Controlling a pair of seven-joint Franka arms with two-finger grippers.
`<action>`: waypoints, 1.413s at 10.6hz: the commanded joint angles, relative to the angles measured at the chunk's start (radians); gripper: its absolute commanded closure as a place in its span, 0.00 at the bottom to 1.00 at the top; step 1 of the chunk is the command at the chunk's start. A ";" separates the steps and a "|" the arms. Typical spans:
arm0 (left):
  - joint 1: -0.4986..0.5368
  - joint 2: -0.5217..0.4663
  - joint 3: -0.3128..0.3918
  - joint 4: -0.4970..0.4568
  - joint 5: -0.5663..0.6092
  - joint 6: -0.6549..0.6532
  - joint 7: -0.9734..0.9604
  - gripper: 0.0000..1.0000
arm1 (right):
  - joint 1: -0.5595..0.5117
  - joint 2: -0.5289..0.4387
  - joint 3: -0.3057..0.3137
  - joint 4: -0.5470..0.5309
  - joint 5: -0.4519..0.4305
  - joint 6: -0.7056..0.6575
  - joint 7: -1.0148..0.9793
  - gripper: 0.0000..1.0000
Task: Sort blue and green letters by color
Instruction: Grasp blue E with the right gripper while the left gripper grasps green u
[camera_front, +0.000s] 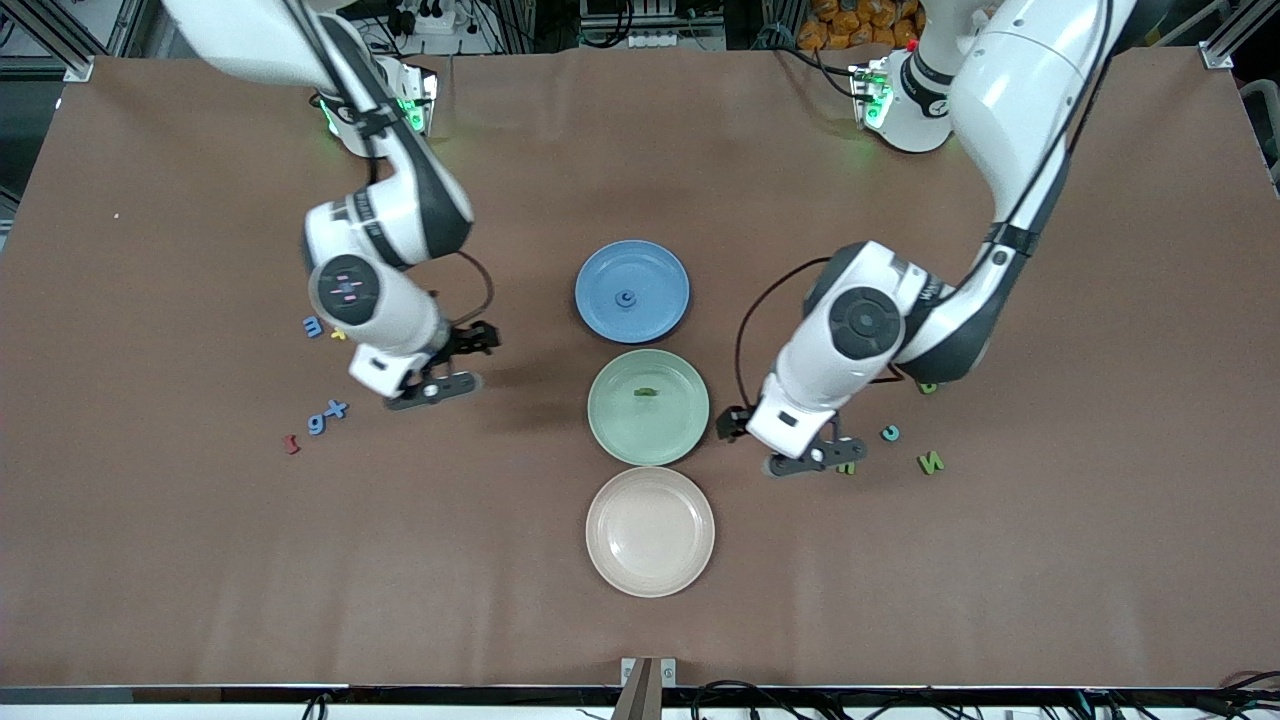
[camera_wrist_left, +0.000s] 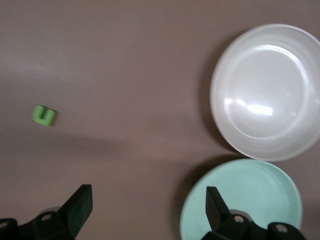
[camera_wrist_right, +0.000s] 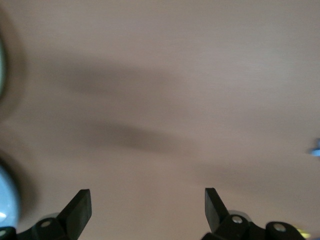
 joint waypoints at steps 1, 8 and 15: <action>0.011 0.003 0.072 -0.012 0.093 -0.020 0.031 0.00 | -0.187 -0.127 0.018 -0.124 -0.026 0.003 -0.262 0.00; 0.046 0.099 0.129 0.014 0.161 -0.009 0.367 0.00 | -0.477 -0.299 0.018 -0.349 -0.184 0.078 -0.605 0.00; 0.074 0.168 0.129 0.011 0.155 0.088 0.392 0.00 | -0.545 -0.349 0.020 -0.675 -0.186 0.441 -0.632 0.00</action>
